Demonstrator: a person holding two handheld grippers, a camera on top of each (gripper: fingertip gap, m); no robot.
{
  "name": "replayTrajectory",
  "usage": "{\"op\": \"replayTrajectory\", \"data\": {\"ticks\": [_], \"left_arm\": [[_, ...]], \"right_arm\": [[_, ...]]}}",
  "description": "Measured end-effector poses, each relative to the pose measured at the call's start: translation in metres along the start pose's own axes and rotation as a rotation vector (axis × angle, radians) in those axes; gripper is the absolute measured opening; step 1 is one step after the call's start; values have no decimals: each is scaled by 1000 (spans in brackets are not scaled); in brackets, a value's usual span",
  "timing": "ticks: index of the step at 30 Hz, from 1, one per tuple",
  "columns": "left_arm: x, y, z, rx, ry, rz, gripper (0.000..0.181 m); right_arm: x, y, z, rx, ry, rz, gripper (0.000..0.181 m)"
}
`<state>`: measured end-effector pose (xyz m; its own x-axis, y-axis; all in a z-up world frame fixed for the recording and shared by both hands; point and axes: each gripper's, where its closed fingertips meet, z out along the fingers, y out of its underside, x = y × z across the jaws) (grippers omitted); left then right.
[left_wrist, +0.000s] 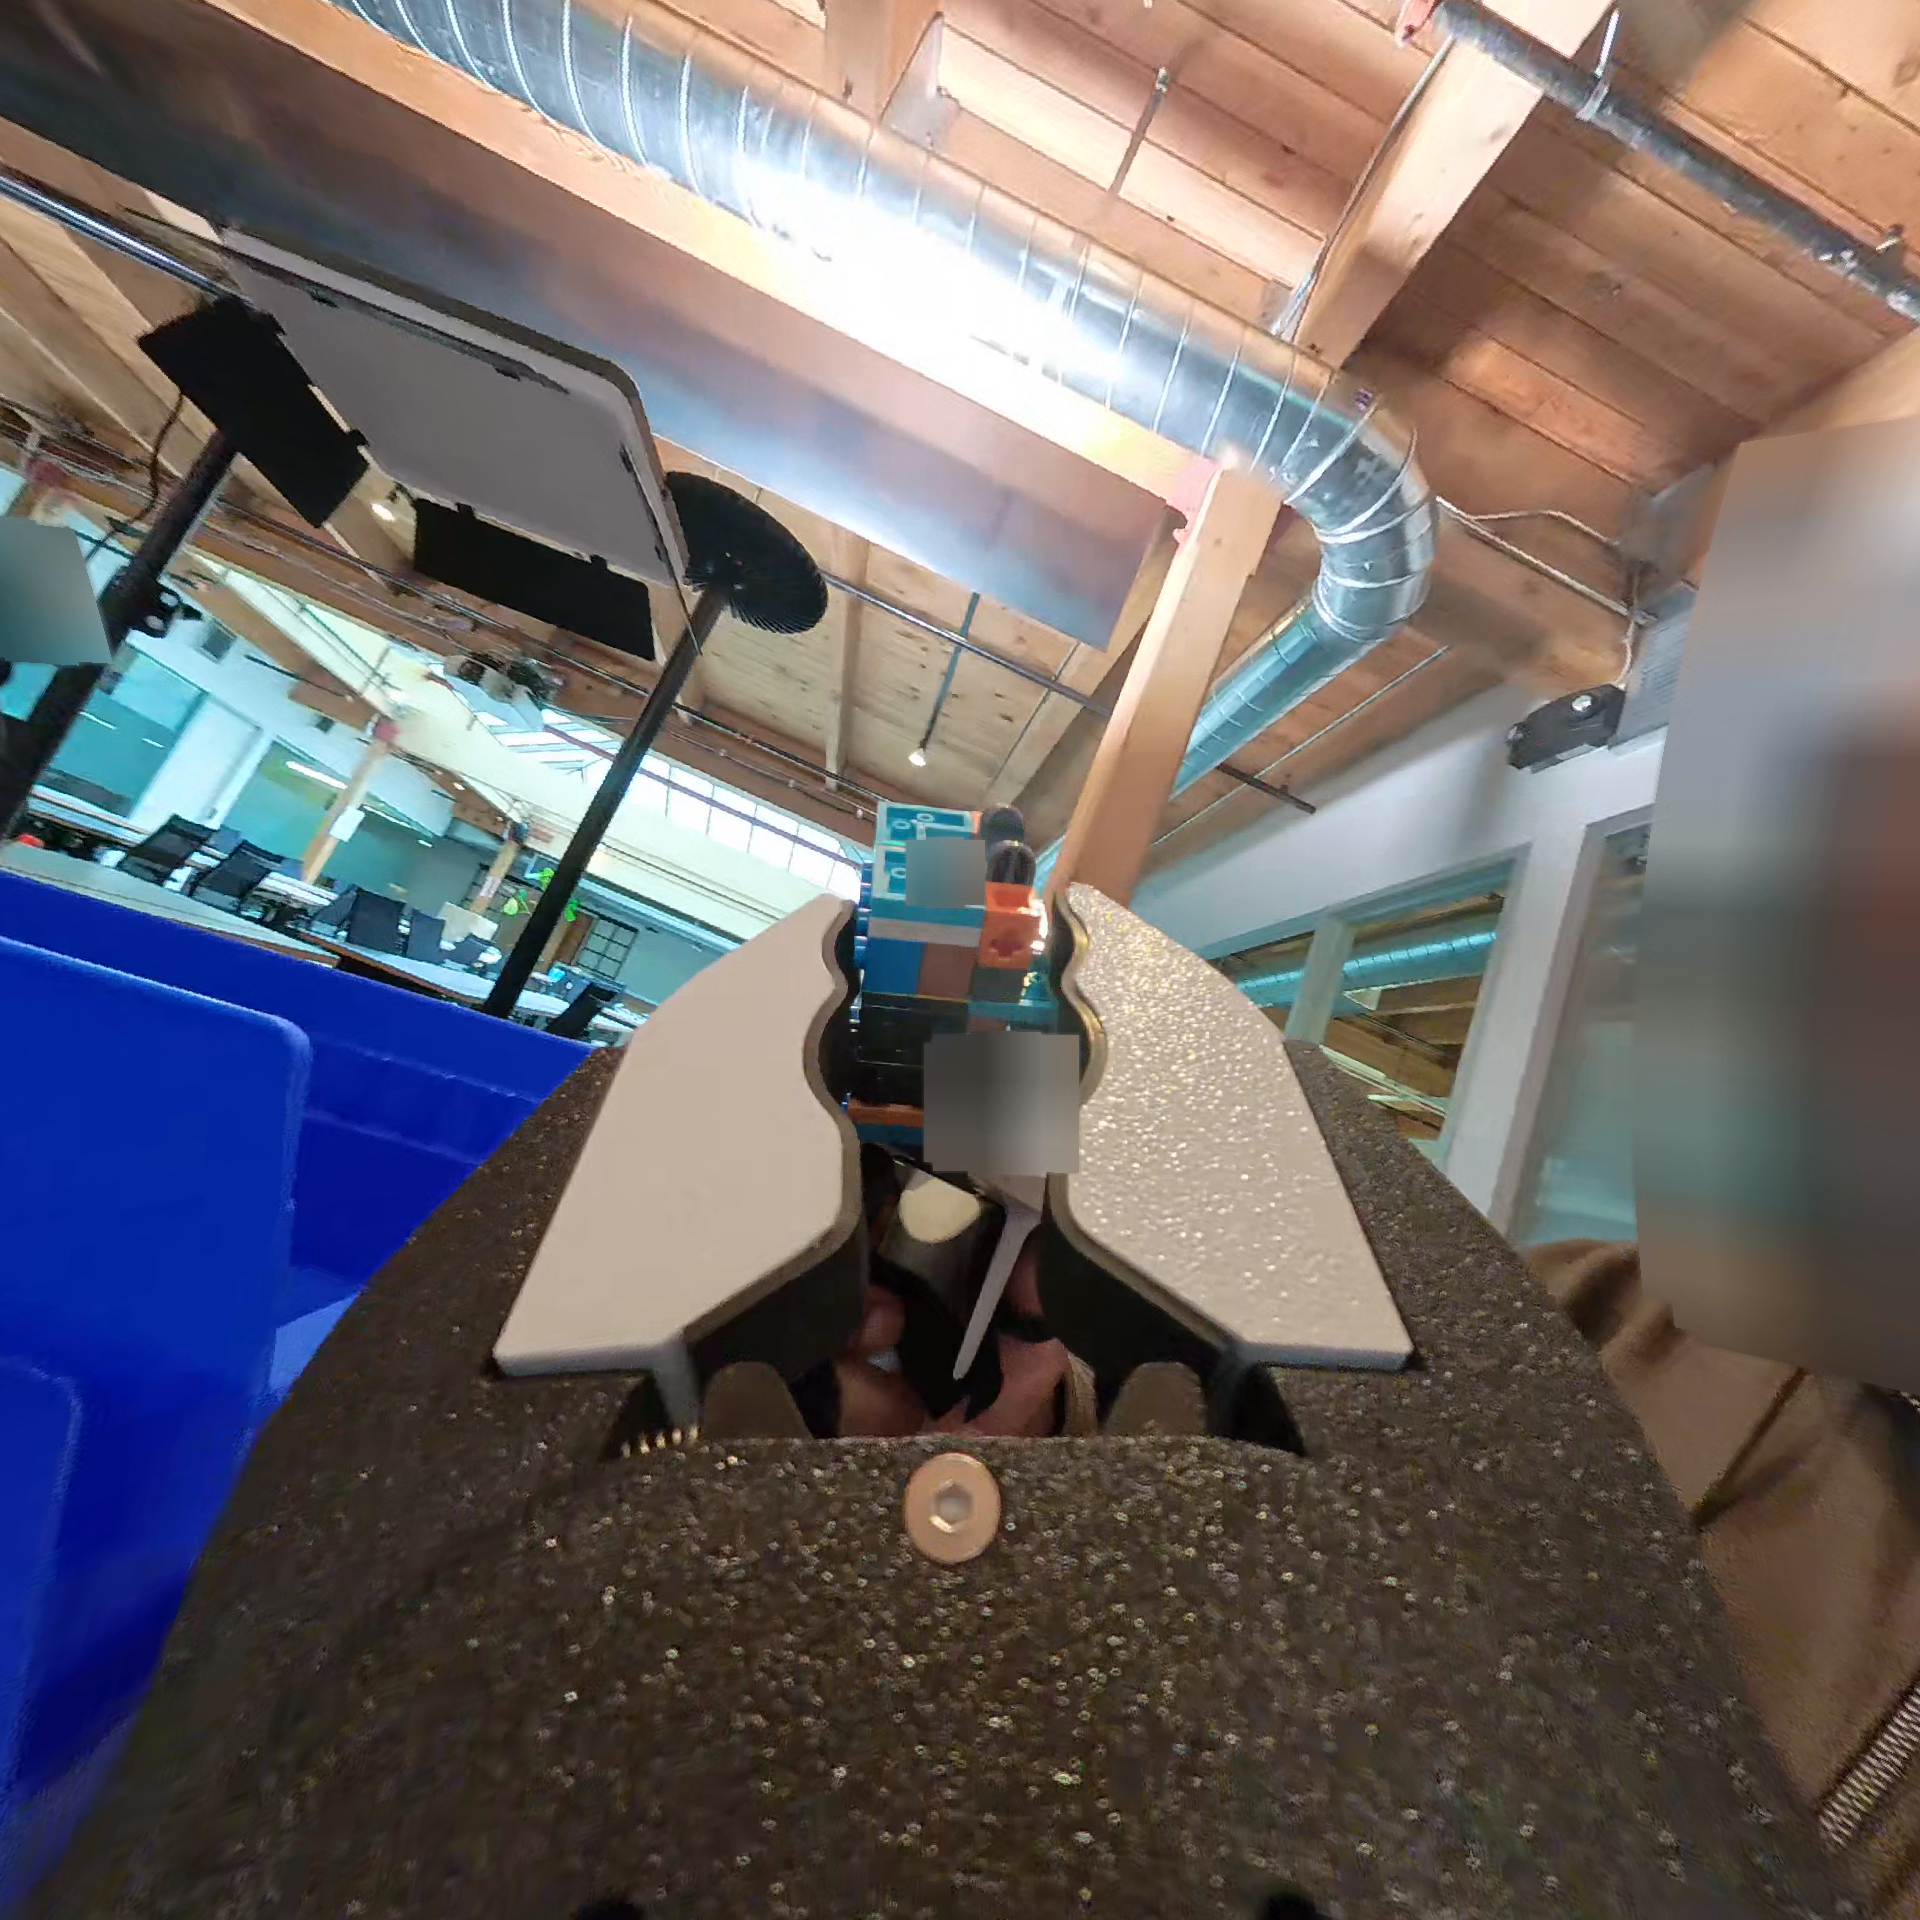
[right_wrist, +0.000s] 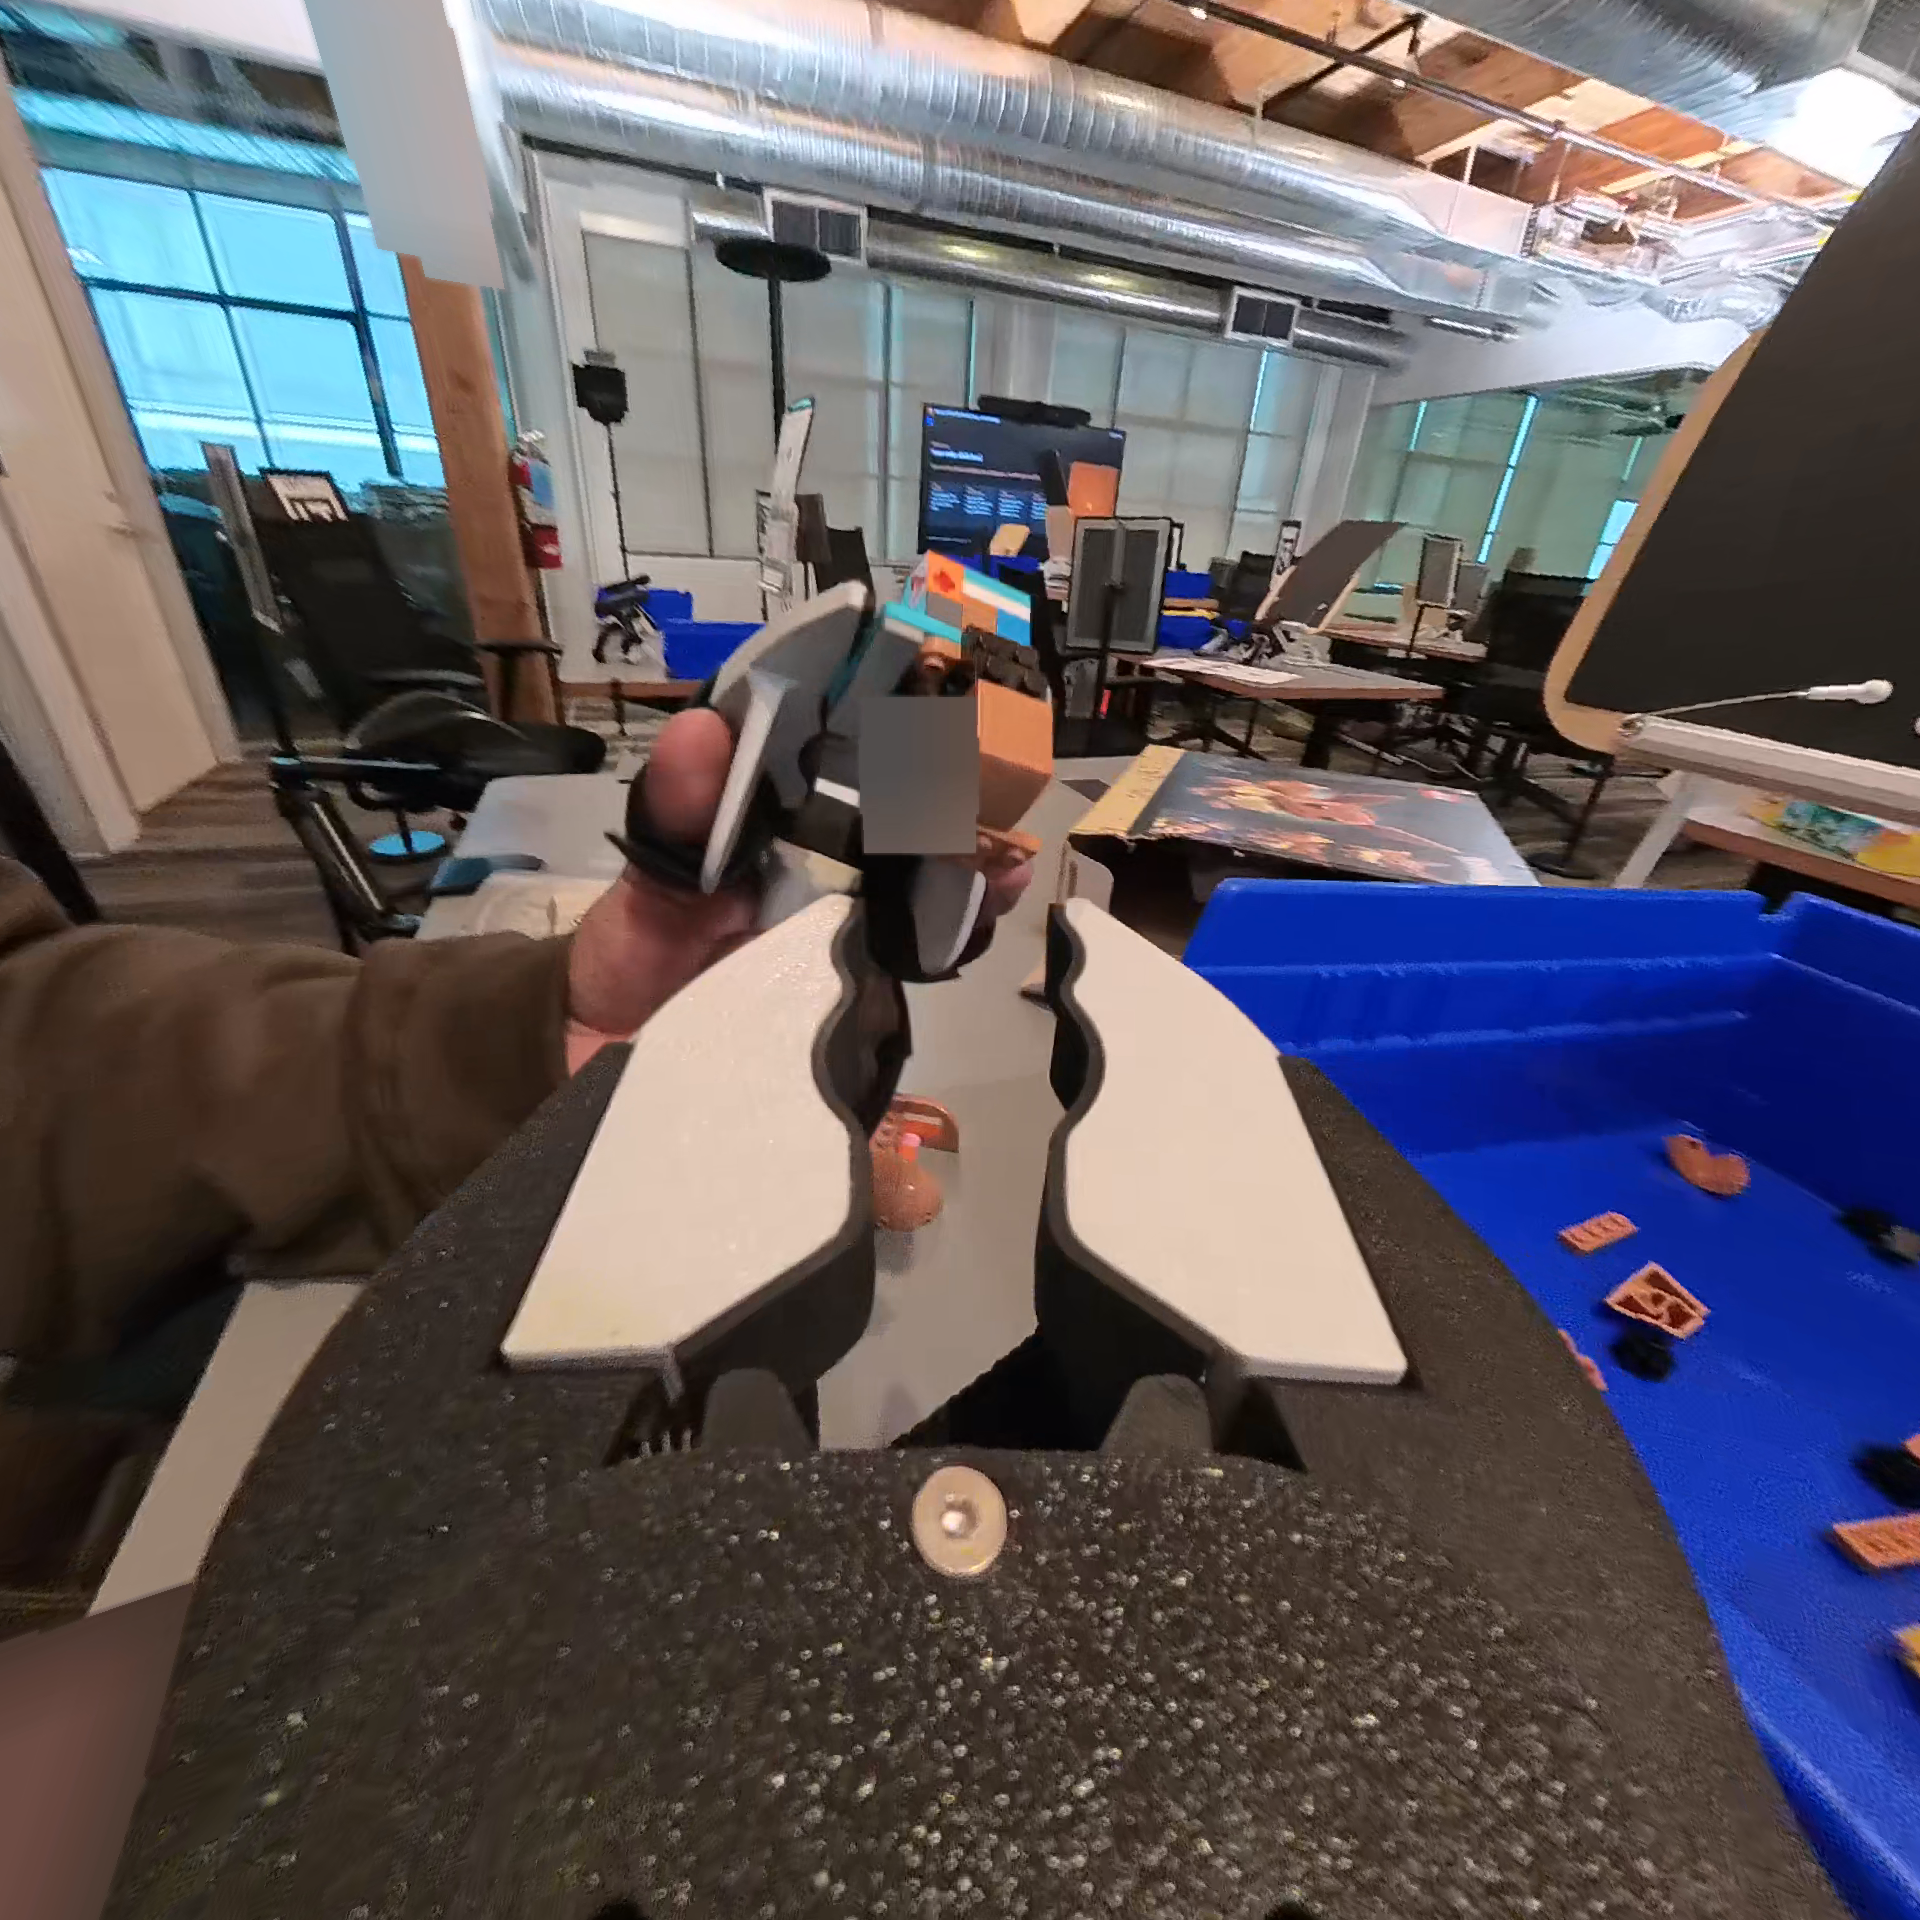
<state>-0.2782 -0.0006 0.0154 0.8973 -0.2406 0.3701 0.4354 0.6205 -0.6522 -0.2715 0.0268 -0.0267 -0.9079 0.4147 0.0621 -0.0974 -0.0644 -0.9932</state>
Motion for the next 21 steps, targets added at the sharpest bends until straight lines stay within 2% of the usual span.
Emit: {"op": "replayTrajectory", "data": {"ticks": [7, 15, 21], "left_arm": [[8, 18, 8, -56, 66, -49, 35], [8, 19, 8, -46, 70, -79, 35], [10, 23, 9, -63, 90, -104, 35]], "right_arm": [[-7, 0, 5, 19, -37, 43, 31], [-6, -1, 5, 31, -30, 42, 28], [-7, 0, 7, 15, -9, -17, 34]]}}
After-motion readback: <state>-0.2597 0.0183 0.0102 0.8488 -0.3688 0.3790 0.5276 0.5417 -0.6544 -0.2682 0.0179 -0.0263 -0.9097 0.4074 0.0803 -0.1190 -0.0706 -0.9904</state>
